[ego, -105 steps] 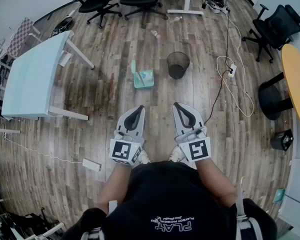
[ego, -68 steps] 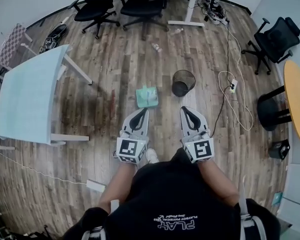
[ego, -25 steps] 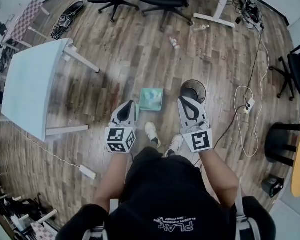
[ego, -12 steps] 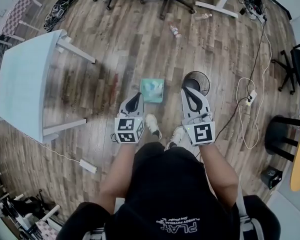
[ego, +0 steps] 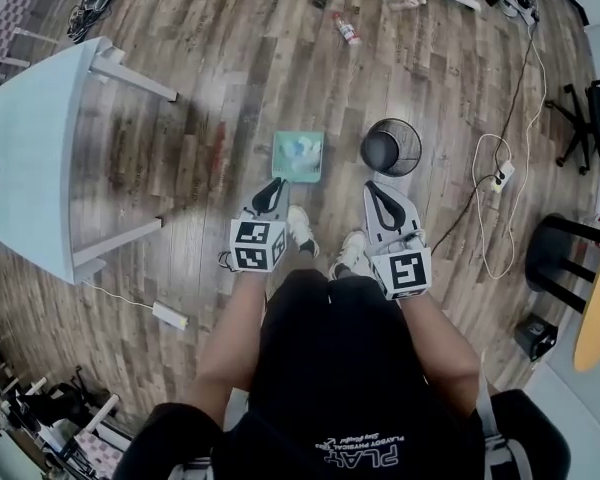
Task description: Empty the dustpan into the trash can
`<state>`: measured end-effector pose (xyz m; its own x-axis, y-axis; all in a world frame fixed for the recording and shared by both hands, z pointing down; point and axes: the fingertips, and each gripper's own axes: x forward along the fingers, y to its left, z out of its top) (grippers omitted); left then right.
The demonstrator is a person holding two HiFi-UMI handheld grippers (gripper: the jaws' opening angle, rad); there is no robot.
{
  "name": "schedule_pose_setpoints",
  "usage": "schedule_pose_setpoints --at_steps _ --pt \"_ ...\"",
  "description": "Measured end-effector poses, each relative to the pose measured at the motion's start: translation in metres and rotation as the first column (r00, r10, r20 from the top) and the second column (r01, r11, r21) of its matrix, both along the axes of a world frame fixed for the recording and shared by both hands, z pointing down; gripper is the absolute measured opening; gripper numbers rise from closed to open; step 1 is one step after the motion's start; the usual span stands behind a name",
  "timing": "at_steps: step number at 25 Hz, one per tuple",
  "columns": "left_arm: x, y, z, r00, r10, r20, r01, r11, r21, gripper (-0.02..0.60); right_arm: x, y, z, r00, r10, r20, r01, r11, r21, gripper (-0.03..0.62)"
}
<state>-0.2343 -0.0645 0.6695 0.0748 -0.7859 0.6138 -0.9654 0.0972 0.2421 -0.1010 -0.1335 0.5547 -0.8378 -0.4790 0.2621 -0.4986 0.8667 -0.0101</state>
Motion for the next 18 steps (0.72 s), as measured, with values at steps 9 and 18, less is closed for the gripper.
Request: schedule_pose_setpoints --at_steps 9,18 --pt "-0.007 0.007 0.046 0.999 -0.048 0.014 0.049 0.99 -0.132 0.222 0.001 0.024 0.025 0.996 -0.053 -0.066 0.048 0.996 -0.073 0.017" --pt "-0.009 0.02 0.108 0.991 -0.126 -0.04 0.105 0.933 -0.344 0.245 -0.002 0.014 0.044 0.995 -0.052 -0.088 0.043 0.994 -0.097 0.017"
